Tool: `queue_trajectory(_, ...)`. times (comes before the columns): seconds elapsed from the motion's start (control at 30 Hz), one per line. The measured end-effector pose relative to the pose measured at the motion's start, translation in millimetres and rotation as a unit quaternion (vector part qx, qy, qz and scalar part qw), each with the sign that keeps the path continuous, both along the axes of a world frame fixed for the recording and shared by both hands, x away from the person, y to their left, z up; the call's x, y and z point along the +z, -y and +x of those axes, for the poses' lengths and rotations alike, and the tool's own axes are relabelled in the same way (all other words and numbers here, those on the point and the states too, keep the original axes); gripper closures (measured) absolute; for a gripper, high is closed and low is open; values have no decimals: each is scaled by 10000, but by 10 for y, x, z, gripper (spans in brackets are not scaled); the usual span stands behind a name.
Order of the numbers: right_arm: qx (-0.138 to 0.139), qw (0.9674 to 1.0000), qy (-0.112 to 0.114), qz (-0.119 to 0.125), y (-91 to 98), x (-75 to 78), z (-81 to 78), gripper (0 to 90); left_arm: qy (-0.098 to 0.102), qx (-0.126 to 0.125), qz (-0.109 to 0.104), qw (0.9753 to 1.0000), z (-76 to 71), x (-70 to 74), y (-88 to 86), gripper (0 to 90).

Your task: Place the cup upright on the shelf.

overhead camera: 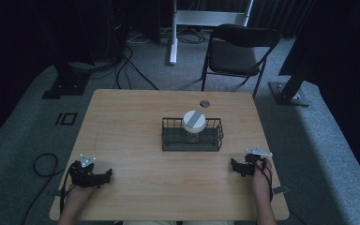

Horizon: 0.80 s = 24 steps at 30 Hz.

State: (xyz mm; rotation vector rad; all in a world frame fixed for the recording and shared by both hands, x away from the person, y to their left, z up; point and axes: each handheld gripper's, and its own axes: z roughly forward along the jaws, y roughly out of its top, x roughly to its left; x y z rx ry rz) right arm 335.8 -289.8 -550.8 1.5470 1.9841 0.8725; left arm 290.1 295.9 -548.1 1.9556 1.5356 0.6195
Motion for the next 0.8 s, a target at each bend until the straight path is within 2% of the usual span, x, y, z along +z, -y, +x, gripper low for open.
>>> queue_trajectory(0.2,-101,9999,-16,-38,20,-2,-1,120,0,0,0,10000,0,0,0,1)
queue_trajectory(0.8,-108,9999,-28,-35,25,-3,2,116,0,-2,1,10000,0,0,0,1)
